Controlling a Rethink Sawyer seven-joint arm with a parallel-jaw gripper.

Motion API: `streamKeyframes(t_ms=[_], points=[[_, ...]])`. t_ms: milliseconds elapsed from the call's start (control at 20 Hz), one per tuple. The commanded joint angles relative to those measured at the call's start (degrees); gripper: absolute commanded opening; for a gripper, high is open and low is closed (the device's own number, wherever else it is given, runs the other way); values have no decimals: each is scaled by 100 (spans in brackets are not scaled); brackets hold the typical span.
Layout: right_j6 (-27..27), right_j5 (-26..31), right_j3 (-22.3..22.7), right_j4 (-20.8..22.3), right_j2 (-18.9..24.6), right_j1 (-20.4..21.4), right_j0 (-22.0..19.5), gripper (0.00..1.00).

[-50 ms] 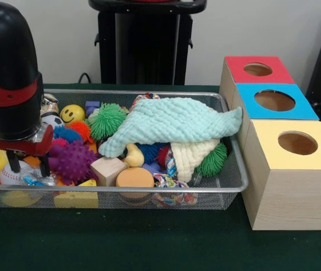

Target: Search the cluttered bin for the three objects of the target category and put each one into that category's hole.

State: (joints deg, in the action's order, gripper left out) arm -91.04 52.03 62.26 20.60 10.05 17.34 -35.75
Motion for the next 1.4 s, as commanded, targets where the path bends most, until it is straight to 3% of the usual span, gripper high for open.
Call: streamKeyframes(t_ms=[50,850,1150,1200,1400], points=[[274,-830,-348,172,461,-342,-58,100],[252,-925,-513,81,587,-447,-71,100],[290,-717,-559,98,534,-462,-48,100],[219,-645,-572,98,485,-466,-23,0],[269,-449,-591,101,454,-463,-18,0]])
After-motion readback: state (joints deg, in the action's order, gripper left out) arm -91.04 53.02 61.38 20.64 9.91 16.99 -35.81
